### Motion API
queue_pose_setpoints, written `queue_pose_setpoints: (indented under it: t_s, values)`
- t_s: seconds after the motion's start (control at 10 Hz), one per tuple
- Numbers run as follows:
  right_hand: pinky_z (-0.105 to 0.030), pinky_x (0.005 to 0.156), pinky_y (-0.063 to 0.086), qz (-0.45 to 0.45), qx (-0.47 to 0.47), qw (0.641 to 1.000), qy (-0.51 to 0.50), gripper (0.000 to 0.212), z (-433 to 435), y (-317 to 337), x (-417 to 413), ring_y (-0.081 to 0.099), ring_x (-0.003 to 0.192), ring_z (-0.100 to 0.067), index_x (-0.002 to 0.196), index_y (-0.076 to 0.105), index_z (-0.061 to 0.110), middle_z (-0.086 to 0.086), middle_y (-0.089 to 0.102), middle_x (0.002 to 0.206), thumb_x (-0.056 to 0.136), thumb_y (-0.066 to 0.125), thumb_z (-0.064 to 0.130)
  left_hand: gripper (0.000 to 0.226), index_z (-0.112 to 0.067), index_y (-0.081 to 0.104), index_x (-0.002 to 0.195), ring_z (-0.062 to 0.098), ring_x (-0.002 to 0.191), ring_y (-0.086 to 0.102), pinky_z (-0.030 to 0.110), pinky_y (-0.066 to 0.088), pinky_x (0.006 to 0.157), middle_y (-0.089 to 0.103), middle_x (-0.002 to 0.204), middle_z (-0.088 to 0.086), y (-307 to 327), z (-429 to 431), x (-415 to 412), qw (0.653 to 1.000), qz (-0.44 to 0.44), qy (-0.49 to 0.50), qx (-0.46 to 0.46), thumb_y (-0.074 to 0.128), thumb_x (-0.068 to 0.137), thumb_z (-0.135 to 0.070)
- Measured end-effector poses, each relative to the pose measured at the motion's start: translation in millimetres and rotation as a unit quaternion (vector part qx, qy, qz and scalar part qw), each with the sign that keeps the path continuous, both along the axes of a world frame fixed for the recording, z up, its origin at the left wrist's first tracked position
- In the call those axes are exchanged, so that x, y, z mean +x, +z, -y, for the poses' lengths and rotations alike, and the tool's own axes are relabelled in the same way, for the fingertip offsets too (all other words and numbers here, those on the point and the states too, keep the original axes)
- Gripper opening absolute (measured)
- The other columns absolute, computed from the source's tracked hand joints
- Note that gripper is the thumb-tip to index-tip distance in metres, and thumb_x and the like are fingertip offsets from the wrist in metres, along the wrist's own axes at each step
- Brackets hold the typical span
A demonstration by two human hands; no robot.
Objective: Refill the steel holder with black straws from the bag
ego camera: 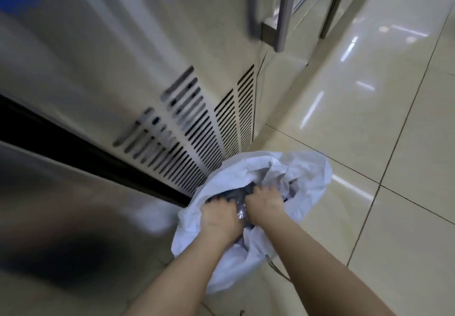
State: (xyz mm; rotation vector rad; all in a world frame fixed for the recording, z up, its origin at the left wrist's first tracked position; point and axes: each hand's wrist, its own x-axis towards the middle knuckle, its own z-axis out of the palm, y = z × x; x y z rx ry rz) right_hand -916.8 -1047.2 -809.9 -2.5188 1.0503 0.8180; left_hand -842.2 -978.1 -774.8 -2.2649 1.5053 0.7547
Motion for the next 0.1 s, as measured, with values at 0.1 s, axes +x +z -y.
queue_pose_setpoints:
  t_s: [0.1]
  values:
    - [-0.035, 0.083, 0.039, 0.036, 0.02, 0.999, -0.011, 0.034, 4.1, 78.4, -8.6, 0.052, 0.117, -0.029, 0.123, 0.052, 0.016, -0.009, 0.055, 0.129, 0.09, 0.045, 0.021, 0.046, -0.018, 0.047, 0.125, 0.028, 0.117, 0.052, 0.034, 0.04, 0.091, 0.055, 0.128, 0.008, 63.9, -12.6, -4.8, 0.999, 0.009, 0.013, -0.048, 0.043, 0.089, -0.045]
